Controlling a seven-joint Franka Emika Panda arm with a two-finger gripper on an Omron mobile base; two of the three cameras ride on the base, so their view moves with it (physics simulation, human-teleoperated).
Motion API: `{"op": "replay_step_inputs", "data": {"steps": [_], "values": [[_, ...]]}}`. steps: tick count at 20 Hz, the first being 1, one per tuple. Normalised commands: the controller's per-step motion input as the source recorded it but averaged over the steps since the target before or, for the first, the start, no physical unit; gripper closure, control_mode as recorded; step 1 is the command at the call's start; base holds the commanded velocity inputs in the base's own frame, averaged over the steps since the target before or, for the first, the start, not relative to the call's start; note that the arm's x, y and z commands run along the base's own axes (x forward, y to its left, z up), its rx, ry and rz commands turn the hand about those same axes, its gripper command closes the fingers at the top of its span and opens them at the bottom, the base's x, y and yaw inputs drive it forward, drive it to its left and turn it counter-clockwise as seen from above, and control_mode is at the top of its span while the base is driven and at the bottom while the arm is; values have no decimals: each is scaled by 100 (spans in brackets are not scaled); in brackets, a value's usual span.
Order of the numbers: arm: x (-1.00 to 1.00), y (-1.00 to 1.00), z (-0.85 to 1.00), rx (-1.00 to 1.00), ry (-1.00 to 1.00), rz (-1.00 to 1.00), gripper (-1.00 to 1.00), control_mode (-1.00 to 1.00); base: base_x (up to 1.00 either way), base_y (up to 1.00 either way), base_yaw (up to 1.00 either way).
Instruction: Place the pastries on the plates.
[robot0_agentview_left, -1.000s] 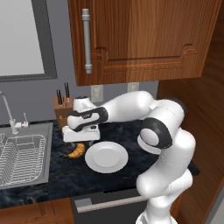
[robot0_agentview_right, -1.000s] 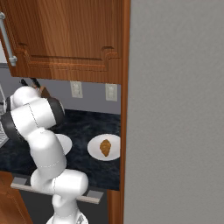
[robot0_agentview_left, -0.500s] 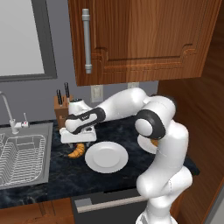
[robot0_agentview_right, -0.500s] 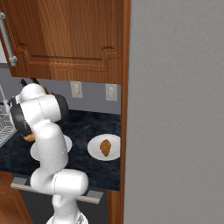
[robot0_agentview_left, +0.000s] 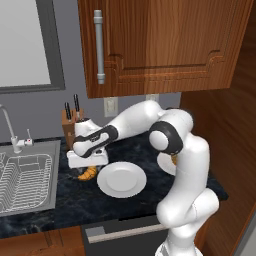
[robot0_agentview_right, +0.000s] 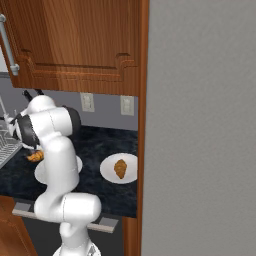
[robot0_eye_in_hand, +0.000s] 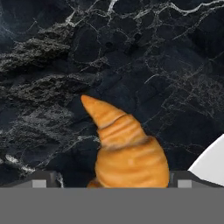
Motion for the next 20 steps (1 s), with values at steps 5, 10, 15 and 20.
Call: {"op": "replay_step_inputs", "data": {"steps": [5,10,15,20], "values": [[0,0,-17,0,0,-1,100,-100,0,0,0],[0,0,0,0,0,0,100,-100,0,0,0],[-12,-13,11,0,-4,0,100,-100,0,0,0],[-11,-30,41,0,0,0,100,-100,0,0,0]]}}
